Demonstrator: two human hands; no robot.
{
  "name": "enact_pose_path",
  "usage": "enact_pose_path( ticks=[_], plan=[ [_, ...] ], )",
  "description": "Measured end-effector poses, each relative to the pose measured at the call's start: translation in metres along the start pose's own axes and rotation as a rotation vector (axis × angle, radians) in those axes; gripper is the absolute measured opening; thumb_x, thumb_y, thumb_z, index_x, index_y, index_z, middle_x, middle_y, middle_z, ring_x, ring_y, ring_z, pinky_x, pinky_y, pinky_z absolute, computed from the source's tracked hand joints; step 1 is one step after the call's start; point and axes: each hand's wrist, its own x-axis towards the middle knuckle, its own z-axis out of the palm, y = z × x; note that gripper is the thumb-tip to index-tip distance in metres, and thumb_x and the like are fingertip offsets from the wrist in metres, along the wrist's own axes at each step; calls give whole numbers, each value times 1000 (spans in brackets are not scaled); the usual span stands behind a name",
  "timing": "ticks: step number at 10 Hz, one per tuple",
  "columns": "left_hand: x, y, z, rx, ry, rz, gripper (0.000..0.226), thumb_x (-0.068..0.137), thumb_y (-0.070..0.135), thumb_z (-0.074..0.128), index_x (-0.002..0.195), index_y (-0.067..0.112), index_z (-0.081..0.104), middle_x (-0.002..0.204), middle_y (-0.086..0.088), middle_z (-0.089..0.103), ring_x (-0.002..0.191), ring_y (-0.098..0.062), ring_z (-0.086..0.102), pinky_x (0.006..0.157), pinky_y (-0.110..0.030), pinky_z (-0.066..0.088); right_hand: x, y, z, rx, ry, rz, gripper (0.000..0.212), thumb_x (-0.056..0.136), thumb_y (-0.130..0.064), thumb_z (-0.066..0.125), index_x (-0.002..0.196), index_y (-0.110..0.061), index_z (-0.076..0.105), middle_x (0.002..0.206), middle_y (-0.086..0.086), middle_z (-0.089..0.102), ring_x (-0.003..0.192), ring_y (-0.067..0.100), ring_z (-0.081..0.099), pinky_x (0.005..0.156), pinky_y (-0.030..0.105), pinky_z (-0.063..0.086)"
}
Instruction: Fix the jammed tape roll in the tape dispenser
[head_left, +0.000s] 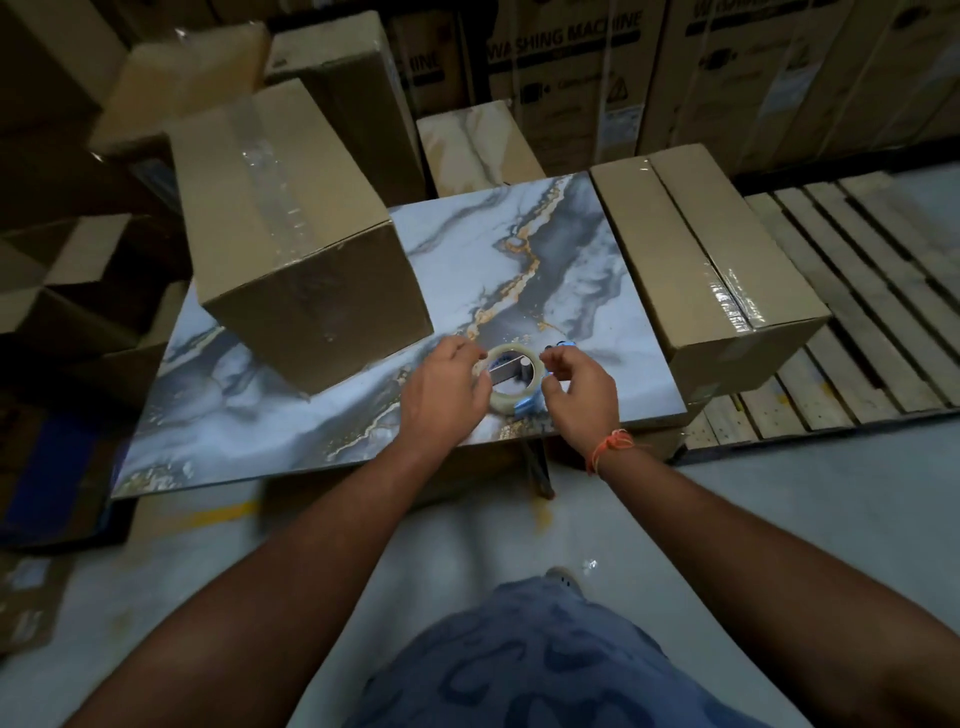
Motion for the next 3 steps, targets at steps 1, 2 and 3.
enact_pose_path(
  ticks=[1,2,3],
  plan=[
    [-14,-13,-15,9,40,18,30,90,25,64,119,15,70,126,-6,66,113,-29,64,89,-40,54,-8,-13,7,-112,-3,-128,30,86,-10,60,115,-12,68,111,7,71,105,23,64,95,35,52],
    [-39,-28,-35,26,54,46,33,91,26,63,122,14,70,126,-7,67,114,-29,62,92,-39,52,-33,-33,14,-181,0,-197,31,86,-11,61,116,-12,66,111,9,69,105,25,63,95,37,51],
    [-59,-47,-50,22,116,41,31,90,26,64,120,17,70,122,-4,68,111,-27,62,89,-35,52,-52,-52,22,-187,26,-230,28,85,-12,61,113,-13,65,109,8,68,104,24,62,94,35,51]
  ],
)
